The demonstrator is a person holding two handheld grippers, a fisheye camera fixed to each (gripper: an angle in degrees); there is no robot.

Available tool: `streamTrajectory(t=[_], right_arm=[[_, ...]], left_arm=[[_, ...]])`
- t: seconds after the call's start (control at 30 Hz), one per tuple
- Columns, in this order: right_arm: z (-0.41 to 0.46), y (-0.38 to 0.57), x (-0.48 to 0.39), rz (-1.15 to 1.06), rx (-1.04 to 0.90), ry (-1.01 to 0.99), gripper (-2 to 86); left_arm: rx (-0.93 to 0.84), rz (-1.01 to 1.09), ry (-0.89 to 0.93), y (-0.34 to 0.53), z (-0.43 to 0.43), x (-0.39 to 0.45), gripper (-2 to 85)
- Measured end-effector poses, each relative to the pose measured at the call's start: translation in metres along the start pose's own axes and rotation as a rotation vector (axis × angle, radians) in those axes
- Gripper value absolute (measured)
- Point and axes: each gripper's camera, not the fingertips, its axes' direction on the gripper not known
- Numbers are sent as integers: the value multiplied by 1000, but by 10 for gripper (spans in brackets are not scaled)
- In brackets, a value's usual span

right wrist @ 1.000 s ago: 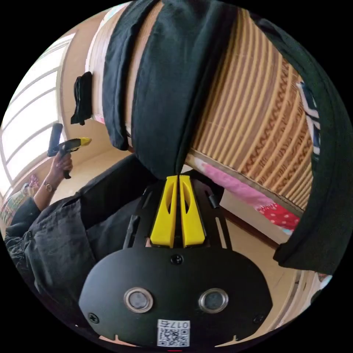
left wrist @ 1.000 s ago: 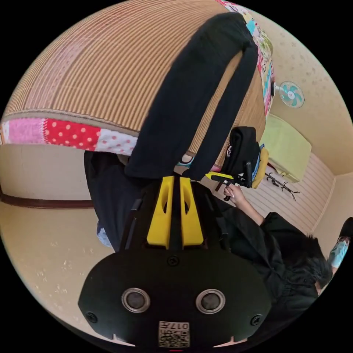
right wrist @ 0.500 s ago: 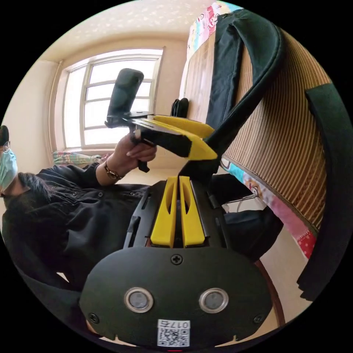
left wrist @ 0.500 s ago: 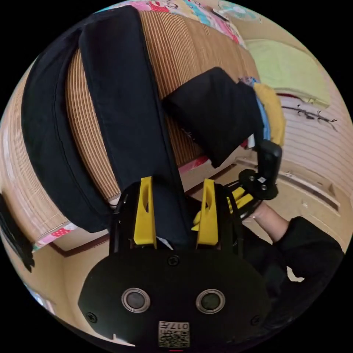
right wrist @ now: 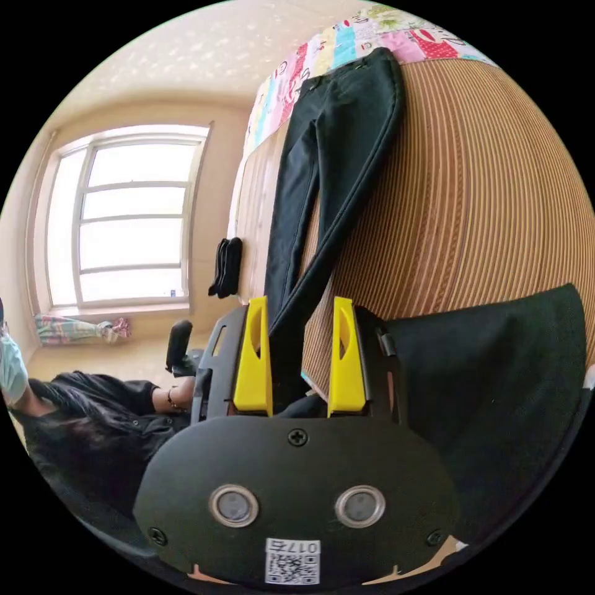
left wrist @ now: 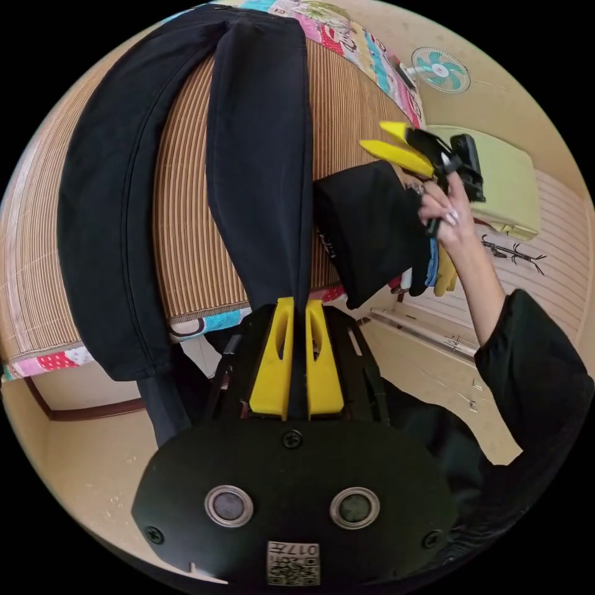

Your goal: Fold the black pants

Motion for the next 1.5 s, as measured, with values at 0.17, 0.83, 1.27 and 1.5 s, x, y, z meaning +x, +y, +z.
streamTrajectory(t=[0.17,0.83,1.27,1.5], right_arm=[[36,-127,53,234,204,-67,158],[326,-328,-218,-78,276,259,51],[340,-37,-183,-151,-47,253,92],[371,88,-144,134,-30,13,76]], left_arm=[[32,18,223,6,-9,-19,18],[196,-322,478,86,-99,-250,35],[111,-202,235,71,-144,-305,51],[34,-33,252,28,-133,-302,24]])
